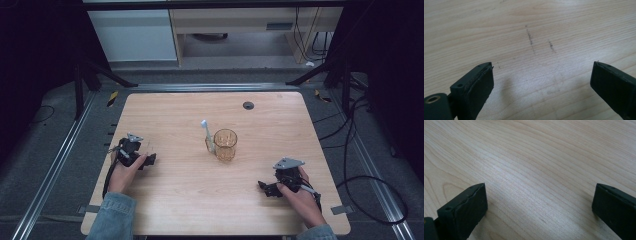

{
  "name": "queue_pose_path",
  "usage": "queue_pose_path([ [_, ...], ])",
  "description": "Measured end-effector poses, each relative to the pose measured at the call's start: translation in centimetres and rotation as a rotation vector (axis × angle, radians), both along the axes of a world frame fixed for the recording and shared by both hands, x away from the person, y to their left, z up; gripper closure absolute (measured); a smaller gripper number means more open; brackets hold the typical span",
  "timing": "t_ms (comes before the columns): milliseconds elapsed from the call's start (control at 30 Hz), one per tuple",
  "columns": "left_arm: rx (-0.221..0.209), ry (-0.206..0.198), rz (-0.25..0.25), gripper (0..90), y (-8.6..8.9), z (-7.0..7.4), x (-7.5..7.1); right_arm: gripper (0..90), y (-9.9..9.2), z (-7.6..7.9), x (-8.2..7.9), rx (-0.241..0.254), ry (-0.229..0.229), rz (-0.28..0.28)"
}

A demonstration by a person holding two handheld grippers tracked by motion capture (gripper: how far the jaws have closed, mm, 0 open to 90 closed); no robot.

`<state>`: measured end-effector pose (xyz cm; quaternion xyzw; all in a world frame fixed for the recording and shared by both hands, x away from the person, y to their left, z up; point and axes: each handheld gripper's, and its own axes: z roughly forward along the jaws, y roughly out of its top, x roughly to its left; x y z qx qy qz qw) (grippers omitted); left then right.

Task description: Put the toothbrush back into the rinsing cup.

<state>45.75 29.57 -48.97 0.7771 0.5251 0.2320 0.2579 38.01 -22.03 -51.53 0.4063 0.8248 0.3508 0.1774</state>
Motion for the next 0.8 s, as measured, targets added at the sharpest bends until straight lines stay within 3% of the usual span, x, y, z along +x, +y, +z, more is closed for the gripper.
queue_pose_path([
  [200, 0.0, 0.008, -0.001, 4.4, 0.6, -0.7, 0.2, 0.4, 0.0, 0.0, 0.0, 0.0, 0.0, 0.0],
  [367, -0.025, -0.011, 0.006, 2.9, 1.0, -1.0, 0.2, 0.3, 0.0, 0.0, 0.0, 0.0, 0.0, 0.0],
  [567, -0.086, -0.047, 0.016, 0.5, 1.7, -1.7, 0.3, 0.3, 0.0, 0.0, 0.0, 0.0, 0.0, 0.0],
  [600, -0.091, -0.062, 0.006, 0.1, 1.8, -1.9, 0.3, 0.4, 0.0, 0.0, 0.0, 0.0, 0.0, 0.0],
  [800, -0.093, -0.061, 0.005, 0.0, 2.0, -1.9, 0.4, 0.4, 0.0, 0.0, 0.0, 0.001, 0.001, 0.0],
])
